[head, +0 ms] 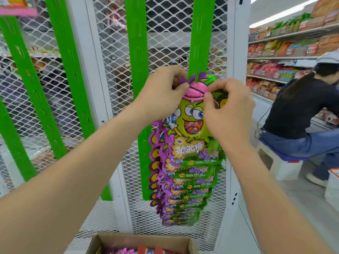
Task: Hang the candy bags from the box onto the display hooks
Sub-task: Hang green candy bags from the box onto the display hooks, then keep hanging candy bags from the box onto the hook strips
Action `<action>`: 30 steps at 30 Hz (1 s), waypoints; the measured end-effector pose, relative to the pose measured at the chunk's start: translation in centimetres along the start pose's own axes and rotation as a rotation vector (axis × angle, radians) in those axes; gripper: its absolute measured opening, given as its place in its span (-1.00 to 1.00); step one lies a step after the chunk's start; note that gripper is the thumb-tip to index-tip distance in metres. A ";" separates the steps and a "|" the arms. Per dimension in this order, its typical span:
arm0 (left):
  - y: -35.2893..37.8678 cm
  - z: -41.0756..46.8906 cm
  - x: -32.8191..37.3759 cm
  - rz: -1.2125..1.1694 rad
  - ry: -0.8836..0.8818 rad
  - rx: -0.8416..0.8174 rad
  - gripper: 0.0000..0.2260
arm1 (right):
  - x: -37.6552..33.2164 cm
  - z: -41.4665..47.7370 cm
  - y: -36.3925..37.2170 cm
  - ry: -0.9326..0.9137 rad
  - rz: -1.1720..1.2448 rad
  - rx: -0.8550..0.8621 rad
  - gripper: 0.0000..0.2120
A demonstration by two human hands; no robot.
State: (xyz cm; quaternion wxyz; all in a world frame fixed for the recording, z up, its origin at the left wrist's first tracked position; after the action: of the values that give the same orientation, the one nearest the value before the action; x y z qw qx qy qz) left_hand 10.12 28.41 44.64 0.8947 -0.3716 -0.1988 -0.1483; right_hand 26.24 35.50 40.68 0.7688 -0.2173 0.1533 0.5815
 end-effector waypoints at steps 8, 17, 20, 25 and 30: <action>0.5 -10.9 -1.8 0.380 0.322 0.327 -0.81 | -1.0 -13.0 2.1 -0.180 0.085 -0.279 -0.85; 14.5 -30.7 -17.7 0.265 -0.112 -0.617 -0.79 | 4.6 -33.1 8.8 -0.116 -0.252 -1.579 -0.94; 17.8 -36.5 -22.9 0.277 -0.276 -0.837 -0.79 | 5.9 -36.7 9.5 -0.125 -0.334 -1.721 -0.83; 22.1 -45.5 -29.6 0.345 -0.469 -1.052 -0.74 | 8.4 -40.4 11.3 -0.136 -0.439 -1.857 -0.86; 25.0 -50.7 -31.1 0.200 -0.721 -1.015 -0.31 | 10.6 -41.9 13.2 -0.163 -0.531 -1.936 -0.88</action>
State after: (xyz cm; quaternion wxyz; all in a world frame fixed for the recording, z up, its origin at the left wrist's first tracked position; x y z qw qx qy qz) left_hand 5.58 12.38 -17.67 0.4931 -0.7932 -0.3572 -0.0053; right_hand 17.20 25.87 -2.50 0.3743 -0.7350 -0.4917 0.2790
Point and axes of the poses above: each hand's wrist, its own z-axis towards the middle knuckle, its own y-axis out of the palm, x = y × z, the point moved 7 cm from there along z, towards the middle knuckle, and after that the axes turned 1 degree about -x, right-handed, at the moved point
